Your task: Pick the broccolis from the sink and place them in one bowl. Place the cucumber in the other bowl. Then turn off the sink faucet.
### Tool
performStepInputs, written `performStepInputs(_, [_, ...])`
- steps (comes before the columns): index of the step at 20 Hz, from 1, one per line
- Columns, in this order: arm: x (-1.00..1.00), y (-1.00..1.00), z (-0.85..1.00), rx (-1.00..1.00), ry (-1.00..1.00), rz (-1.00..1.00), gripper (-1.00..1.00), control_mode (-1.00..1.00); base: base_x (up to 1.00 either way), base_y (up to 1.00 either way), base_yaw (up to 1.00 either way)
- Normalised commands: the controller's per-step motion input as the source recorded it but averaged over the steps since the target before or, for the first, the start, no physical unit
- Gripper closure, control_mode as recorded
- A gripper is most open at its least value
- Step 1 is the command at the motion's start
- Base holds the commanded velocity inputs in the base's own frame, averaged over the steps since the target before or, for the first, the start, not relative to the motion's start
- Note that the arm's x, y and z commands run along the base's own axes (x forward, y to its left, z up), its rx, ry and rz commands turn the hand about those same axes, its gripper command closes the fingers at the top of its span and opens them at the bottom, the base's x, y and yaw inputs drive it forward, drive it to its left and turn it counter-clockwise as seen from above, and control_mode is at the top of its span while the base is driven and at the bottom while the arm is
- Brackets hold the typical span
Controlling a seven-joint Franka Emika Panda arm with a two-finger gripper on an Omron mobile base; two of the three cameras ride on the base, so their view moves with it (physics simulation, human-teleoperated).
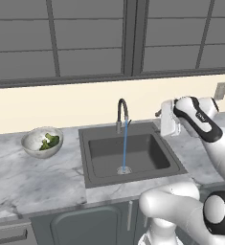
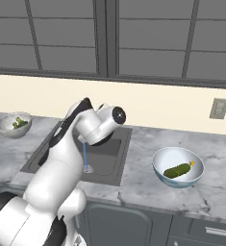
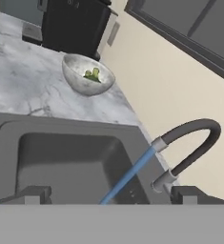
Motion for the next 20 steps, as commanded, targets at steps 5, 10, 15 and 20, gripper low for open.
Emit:
performStepInputs(5, [0.19,0.00,0.00,0.00,0.00,-0.07,-1.00,-1.00,0.00,0.00,0.00])
performStepInputs(10, [0.61,-0.03,-0.04,0.01,0.00,-0.03,-1.00,-1.00,0.00,0.00,0.00])
performStepInputs(15, [0.52,-0.14,-0.03,0.07,0.00,0.00,-1.00,-1.00,0.00,0.00,0.00])
performStepInputs(20, [0.40,-0.17,-0.04,0.04,0.00,0.00,-1.00,-1.00,0.00,0.00,0.00])
